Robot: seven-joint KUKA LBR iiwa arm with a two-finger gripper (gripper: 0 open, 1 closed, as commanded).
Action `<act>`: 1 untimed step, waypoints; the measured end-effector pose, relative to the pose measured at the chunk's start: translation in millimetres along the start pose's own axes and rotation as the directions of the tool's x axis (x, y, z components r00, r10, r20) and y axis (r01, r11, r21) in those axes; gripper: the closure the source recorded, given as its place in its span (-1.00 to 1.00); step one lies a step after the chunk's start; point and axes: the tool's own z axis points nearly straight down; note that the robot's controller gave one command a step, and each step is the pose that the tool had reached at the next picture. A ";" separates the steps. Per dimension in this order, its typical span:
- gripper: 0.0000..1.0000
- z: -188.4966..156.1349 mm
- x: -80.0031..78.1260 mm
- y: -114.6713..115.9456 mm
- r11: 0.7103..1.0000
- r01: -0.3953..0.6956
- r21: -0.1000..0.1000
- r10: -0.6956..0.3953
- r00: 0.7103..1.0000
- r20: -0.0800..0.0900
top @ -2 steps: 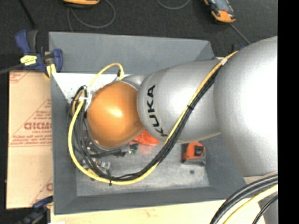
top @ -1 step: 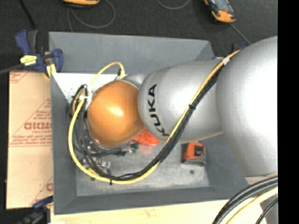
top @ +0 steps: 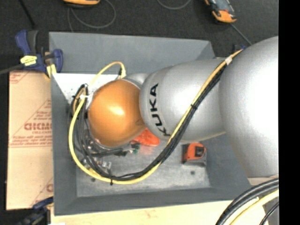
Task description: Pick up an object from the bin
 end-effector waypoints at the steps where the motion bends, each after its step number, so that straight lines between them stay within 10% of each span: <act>1: 1.00 -7.3 0.4 0.3 1.000 -0.001 -0.003 0.001 1.000 -0.003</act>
Offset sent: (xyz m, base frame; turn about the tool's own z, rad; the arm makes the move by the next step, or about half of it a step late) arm 0.0001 0.0001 0.0126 0.0000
